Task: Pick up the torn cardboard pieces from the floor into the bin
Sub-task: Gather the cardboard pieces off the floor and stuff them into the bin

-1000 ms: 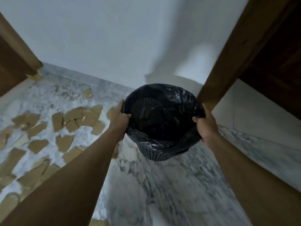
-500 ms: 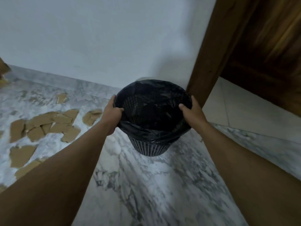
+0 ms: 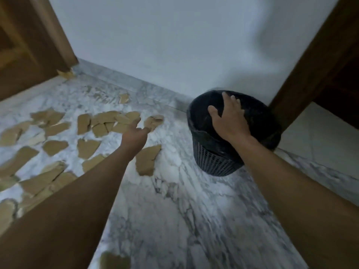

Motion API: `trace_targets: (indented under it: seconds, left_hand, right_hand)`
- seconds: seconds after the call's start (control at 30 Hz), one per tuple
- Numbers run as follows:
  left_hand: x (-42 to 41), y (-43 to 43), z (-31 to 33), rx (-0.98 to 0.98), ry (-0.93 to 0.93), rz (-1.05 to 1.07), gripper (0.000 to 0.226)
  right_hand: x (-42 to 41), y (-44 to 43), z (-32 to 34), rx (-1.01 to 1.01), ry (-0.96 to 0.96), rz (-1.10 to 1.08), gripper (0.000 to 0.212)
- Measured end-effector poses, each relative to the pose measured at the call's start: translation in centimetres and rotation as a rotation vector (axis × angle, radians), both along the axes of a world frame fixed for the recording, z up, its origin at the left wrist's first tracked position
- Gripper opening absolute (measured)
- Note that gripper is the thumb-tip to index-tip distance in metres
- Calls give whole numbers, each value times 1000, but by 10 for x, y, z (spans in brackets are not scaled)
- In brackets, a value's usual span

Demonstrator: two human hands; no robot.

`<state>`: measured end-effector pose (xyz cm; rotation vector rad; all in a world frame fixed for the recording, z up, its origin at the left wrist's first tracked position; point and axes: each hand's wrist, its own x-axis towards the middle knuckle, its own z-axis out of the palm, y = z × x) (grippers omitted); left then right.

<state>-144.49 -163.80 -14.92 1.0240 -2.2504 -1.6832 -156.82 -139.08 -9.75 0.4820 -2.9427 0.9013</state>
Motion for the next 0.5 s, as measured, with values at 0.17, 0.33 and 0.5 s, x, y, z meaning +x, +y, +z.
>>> trace_targets:
  seconds: [0.17,0.33,0.5]
  left_hand:
    - [71,-67,-33,-49,-94,152,58]
    - [131,-119,-75,-178,-209,158,60]
    - [178,-163,-140,-472,-511,93,93]
  right_hand:
    - [38,-92,-14,56,-5,195,68]
    - [71,-157,-70,116,-193,274,74]
    - [85,-203,-169,255,-432,294,86]
